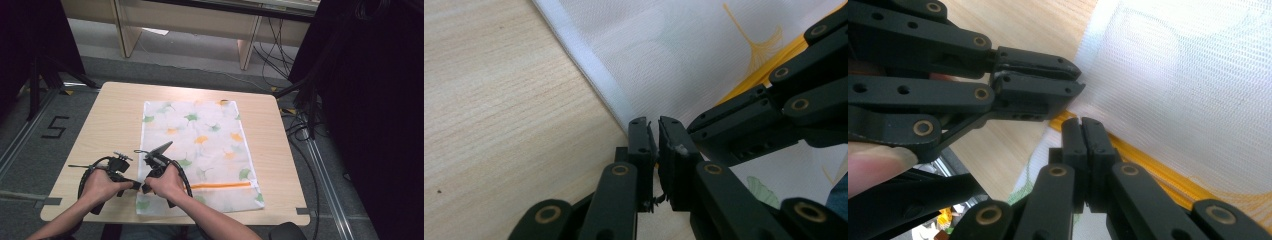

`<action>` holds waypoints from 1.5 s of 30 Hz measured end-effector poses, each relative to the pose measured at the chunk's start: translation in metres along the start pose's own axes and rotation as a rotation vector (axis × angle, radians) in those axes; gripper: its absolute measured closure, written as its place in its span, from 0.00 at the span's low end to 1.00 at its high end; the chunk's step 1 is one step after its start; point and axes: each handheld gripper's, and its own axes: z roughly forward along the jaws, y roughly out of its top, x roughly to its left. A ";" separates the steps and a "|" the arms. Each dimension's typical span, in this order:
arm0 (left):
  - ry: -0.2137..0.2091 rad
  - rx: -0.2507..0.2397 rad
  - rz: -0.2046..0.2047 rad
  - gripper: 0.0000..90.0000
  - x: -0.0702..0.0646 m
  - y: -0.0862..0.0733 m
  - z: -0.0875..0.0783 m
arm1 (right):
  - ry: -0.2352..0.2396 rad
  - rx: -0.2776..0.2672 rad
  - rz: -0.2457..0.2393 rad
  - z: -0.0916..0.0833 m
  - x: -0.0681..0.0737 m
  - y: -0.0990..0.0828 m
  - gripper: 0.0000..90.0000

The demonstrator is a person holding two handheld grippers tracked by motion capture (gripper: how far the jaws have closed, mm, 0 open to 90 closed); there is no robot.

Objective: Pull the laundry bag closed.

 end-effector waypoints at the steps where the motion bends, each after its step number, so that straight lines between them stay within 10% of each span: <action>1: -0.003 -0.007 -0.001 0.95 -0.001 -0.001 0.001 | 0.001 0.000 -0.001 0.000 0.000 0.000 1.00; 12: 0.018 -0.001 0.055 0.97 -0.002 -0.001 0.000 | -0.053 0.006 -0.017 -0.003 0.000 -0.002 1.00; 45: 0.009 0.002 0.050 0.97 -0.003 -0.001 0.000 | -0.096 0.009 -0.038 -0.023 -0.009 -0.007 1.00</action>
